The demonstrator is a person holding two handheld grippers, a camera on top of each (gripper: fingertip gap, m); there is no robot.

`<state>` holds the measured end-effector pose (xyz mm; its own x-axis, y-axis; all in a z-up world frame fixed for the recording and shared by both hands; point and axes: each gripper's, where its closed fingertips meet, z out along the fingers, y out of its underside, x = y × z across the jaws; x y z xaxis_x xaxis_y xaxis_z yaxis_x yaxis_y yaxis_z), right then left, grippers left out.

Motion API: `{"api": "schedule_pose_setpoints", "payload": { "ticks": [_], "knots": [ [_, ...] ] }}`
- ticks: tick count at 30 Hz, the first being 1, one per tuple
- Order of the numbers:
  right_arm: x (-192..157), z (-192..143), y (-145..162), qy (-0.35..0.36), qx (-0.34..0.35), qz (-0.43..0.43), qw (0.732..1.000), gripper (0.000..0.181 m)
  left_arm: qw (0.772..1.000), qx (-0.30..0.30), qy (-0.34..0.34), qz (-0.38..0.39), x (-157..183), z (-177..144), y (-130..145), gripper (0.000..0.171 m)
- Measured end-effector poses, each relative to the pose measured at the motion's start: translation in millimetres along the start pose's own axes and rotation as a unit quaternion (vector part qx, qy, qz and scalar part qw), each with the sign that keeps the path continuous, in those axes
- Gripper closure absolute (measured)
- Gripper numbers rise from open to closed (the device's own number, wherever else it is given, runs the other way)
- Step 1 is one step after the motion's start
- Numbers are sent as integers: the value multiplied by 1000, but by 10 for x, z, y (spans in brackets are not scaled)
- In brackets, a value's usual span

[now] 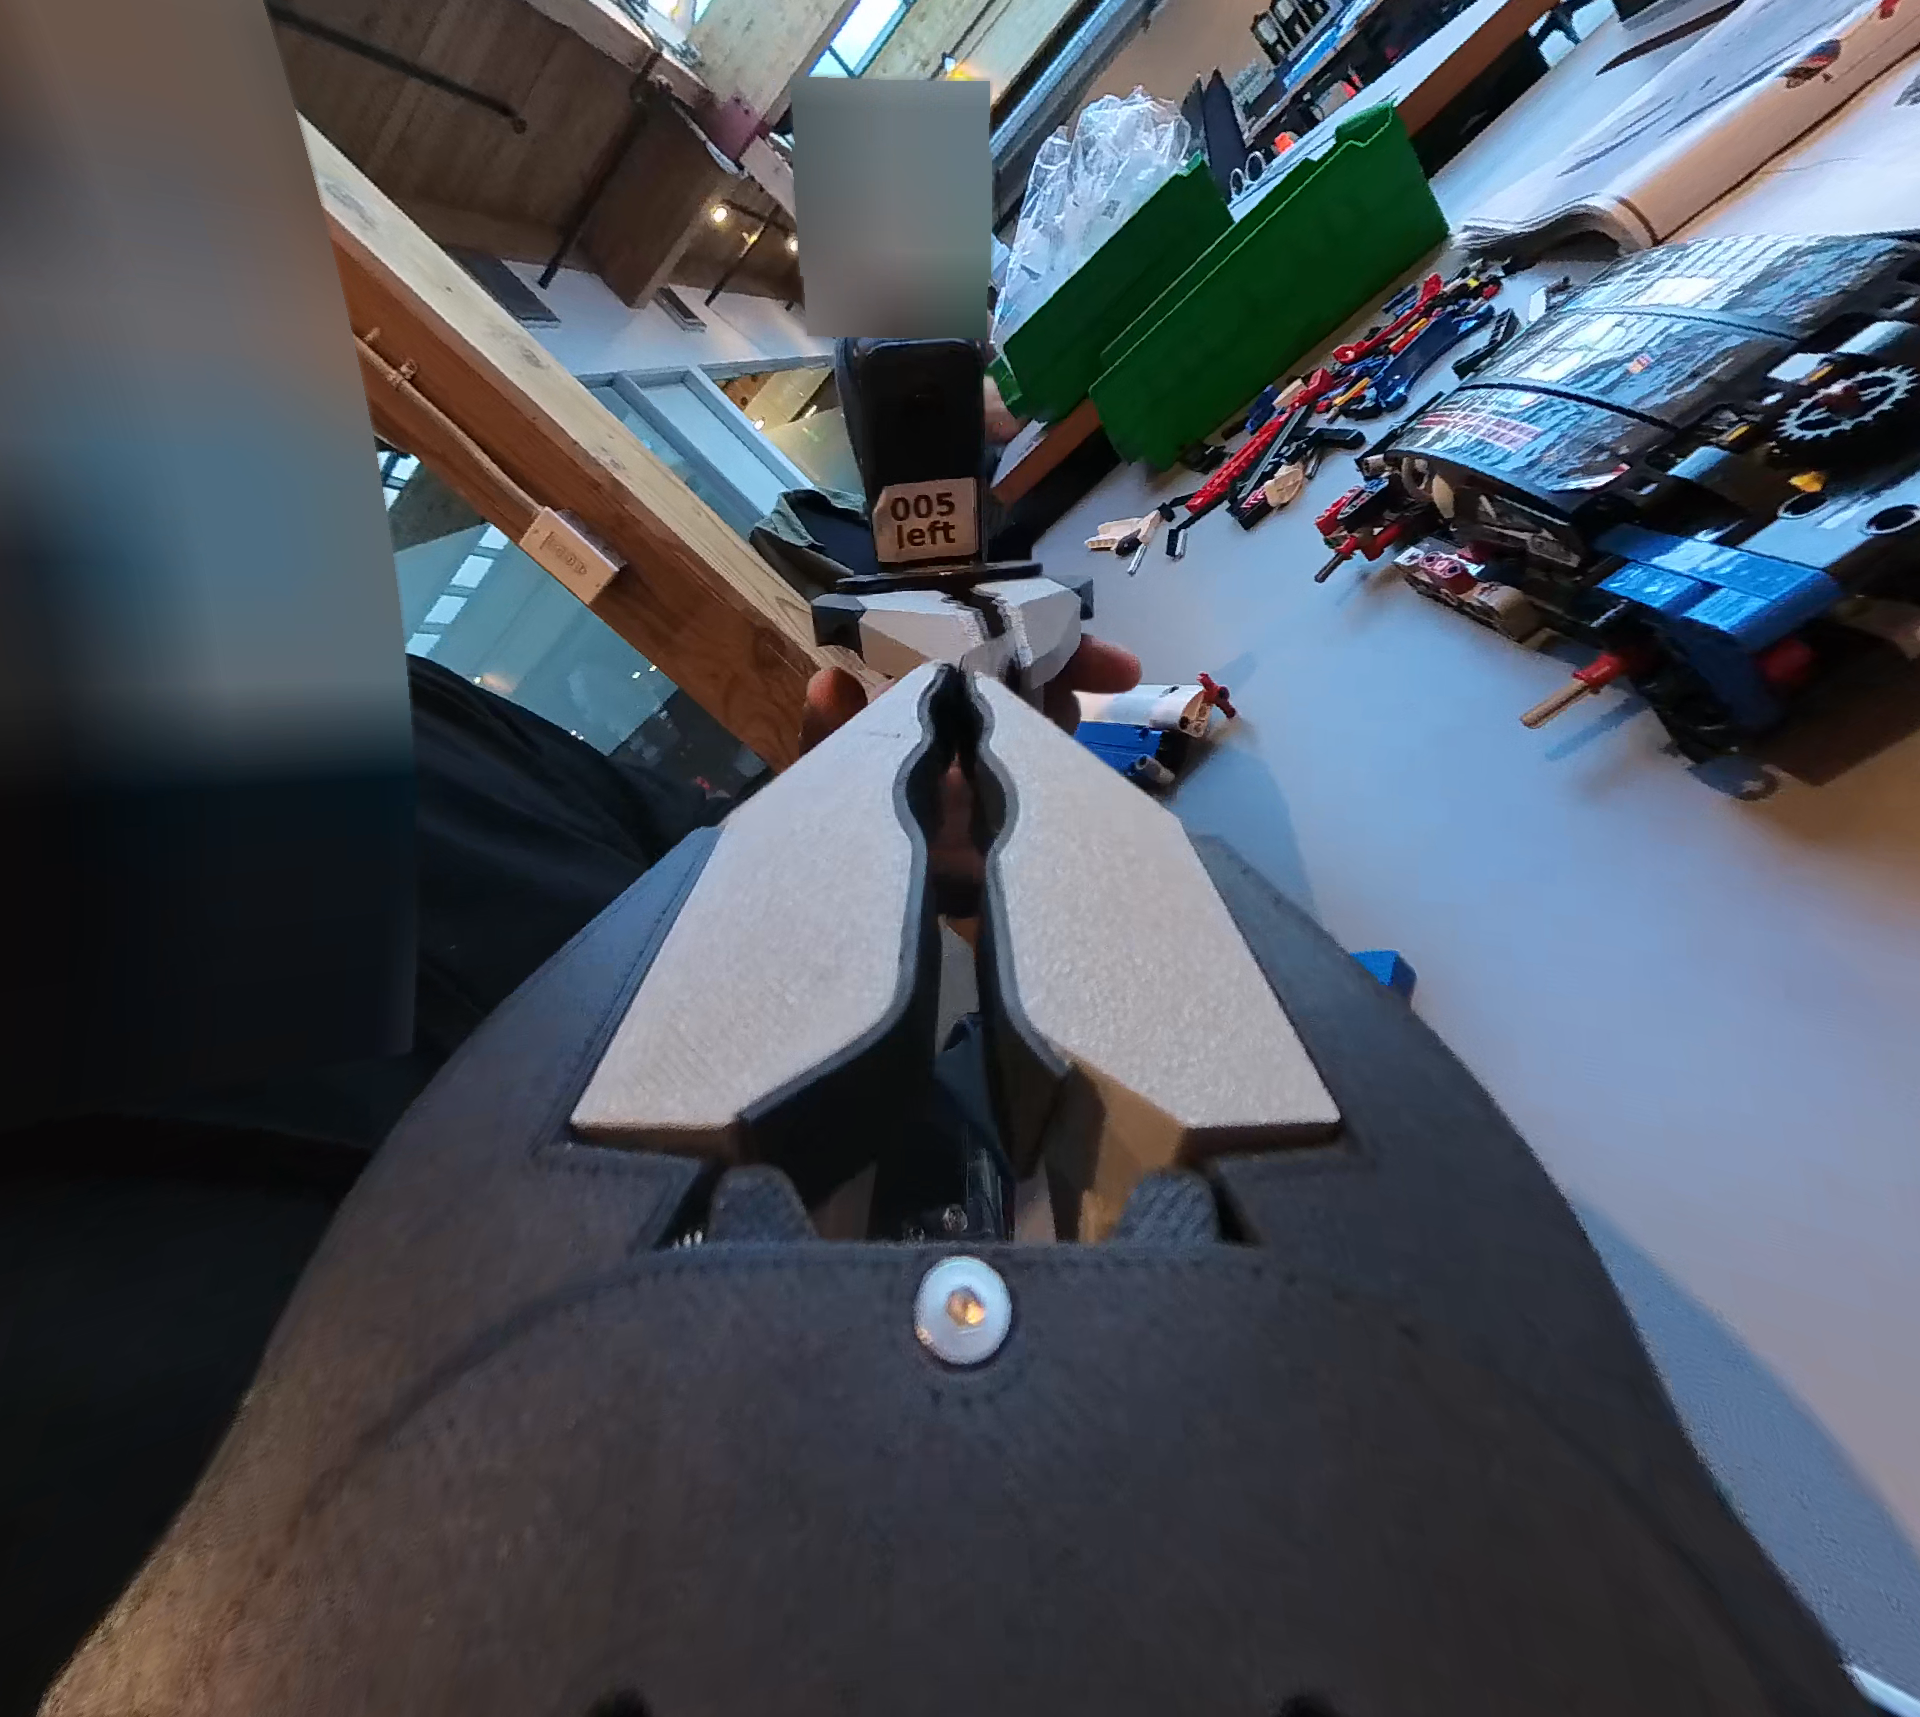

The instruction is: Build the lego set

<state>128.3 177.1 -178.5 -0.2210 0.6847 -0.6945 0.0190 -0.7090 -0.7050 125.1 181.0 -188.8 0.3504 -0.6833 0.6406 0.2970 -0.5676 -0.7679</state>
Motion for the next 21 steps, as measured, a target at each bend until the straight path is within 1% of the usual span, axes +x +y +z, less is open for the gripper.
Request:
{"api": "schedule_pose_setpoints", "payload": {
  "ticks": [5, 8, 10, 11, 12, 16, 21],
  "knots": [
    [-32, 18, -8, -23, 11, 16, 1000, 181, 1000, 0, -5, 18, 25, -19, -17, 171],
    [-52, 19, -23, -33, 17, 22, 999, 181, 1000, 7, 11, 27, 92, -47, -51, 171],
    [-73, 25, -23, -41, 18, 26, 999, 181, 999, 9, 19, 45, 141, -59, -51, 164],
    [-84, 32, -16, -44, 17, 28, 998, 181, 999, 8, 5, 47, 105, -51, -42, 168],
    [-87, 40, -6, -45, 15, 28, 998, 181, 999, 6, -12, 43, 54, -36, -31, 171],
    [-80, 24, -14, -52, 21, 35, 998, 181, 999, 6, -16, 32, 41, -5, -10, 171],
    [-93, -1, -18, -61, 26, 43, 997, 181, 1000, 4, 11, 24, 116, -27, -10, 171]
  ]
}}
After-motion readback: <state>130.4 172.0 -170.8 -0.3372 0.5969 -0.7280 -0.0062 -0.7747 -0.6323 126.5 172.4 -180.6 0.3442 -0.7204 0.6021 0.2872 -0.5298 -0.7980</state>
